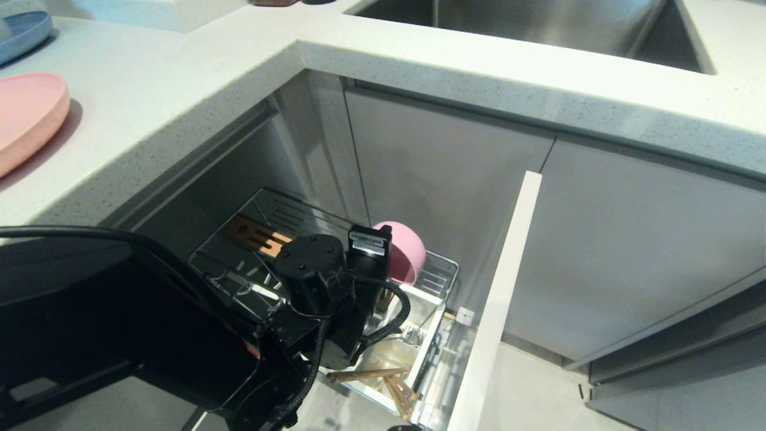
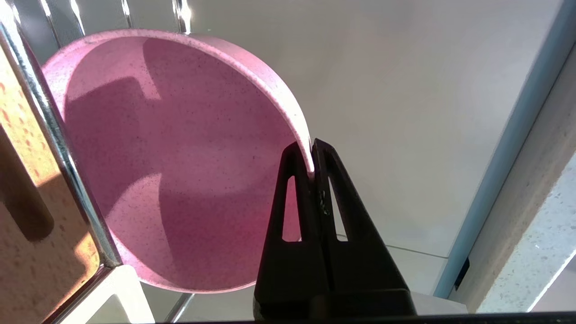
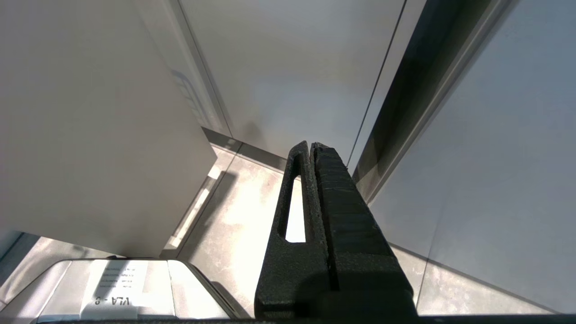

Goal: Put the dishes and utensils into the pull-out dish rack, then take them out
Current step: Pick up the bowl and place it in the cupboard

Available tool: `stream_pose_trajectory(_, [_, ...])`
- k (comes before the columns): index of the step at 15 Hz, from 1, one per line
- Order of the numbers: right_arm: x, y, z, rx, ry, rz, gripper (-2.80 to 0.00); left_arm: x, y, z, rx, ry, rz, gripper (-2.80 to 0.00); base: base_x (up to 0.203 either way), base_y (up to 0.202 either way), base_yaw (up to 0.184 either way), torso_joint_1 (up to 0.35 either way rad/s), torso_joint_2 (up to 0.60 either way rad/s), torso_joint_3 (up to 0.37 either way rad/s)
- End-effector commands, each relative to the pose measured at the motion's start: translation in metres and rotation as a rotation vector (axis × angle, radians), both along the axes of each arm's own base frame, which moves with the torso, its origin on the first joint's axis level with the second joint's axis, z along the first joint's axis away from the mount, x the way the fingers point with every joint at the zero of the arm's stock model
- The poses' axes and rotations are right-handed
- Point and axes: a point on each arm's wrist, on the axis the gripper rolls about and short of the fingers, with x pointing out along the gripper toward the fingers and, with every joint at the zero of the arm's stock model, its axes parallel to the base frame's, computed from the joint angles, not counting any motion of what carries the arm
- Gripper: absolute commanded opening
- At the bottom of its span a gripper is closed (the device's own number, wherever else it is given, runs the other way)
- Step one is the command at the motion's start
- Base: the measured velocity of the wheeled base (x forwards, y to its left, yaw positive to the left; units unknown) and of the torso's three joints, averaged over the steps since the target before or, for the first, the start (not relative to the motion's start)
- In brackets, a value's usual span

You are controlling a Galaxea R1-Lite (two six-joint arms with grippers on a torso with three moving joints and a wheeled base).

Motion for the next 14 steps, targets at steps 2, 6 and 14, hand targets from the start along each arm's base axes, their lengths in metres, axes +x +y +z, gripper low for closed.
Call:
stream_pose_trajectory(2, [0.0,0.0,0.0,0.0,0.001,0.0,-2.8,0.0,0.0,-0.002,0.012,0.023,0.002,-2.8,0.0,0.0,0.0,0.0,0.0,0.0])
stream_pose_trajectory(6, [0.0,0.0,0.0,0.0,0.001,0.001,-2.8,-0.003,0.003,0.002,0.042,0.056,0.005,0.0,0.0,0.0,0.0,0.0,0.0,0.0])
stream_pose_trajectory(14, [0.0,0.0,0.0,0.001,0.001,0.001,-2.8,-0.031,0.02,0.04,0.093,0.099,0.016,0.0,0.0,0.0,0.0,0.0,0.0,0.0])
